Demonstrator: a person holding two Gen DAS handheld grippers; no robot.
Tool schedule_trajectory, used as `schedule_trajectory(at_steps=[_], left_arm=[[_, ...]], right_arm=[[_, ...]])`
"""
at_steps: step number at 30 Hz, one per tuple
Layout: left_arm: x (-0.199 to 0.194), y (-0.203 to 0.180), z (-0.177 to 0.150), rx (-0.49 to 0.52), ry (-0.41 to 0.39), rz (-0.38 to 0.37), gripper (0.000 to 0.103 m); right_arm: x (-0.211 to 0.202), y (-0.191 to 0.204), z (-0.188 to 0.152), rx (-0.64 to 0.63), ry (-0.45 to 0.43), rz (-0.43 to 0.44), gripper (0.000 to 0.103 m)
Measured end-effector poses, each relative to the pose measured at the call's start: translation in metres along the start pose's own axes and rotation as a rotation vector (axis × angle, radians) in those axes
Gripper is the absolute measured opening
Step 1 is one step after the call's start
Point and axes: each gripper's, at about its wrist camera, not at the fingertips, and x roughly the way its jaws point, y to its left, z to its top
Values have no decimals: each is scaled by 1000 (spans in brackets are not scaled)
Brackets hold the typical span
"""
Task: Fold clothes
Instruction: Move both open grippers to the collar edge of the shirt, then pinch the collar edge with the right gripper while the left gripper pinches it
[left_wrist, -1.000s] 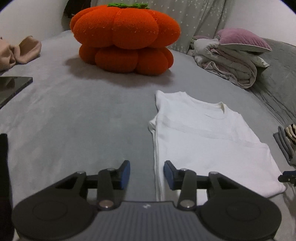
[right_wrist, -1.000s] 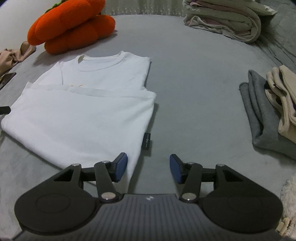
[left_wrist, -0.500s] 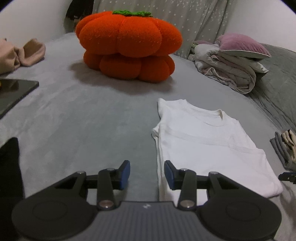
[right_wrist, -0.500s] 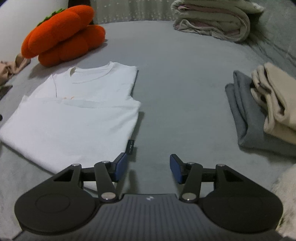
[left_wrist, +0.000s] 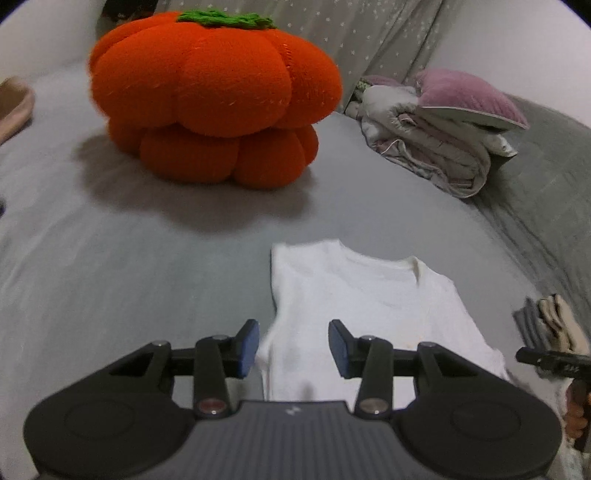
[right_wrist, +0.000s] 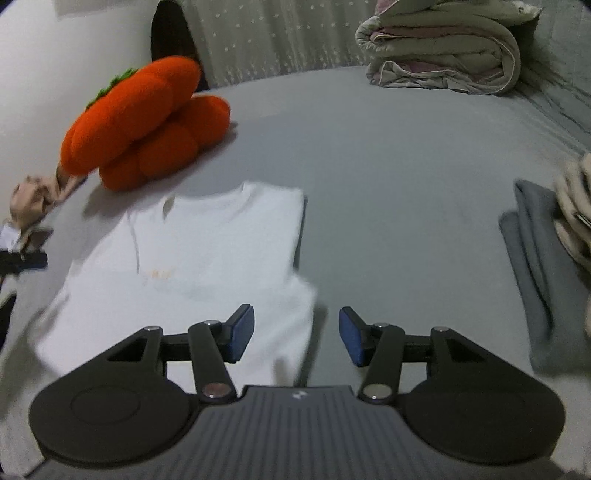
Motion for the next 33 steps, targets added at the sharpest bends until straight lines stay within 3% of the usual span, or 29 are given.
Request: schedule_trajectory(at_steps=[10,15,19,20,21,22,23,24,25,33], left_arm=[[97,-14,56,76,87,9,43],[128,-2,74,75,125,-57,43],[141,-3,70,125,150,-119,41],[143,-3,70,135,149,-118,39],[146,-3,70,145,149,-116,31],[147,-2,68,152,145,-105,21],[147,0,67,151,145,-85,4],[145,3,67,139,143,-87,4],[143,6,67,127,141,-91,3],[124,0,71,148,93,-65,0]], right_arm=[[79,-20,64,-18,64,35,51],[111,-31,89,-20,80,64,48],[130,-37,97,-11,115,116,39],[134,-38,97,-13,122,134,39],[136,-39,98,-18,125,145,38],[138,-39,98,-24,126,150,37],[139,-39,99,-30,126,155,32],[141,-39,99,-34,126,156,11],[141,-37,100,-38,125,152,6],[106,-24,102,-113,24,124,4]])
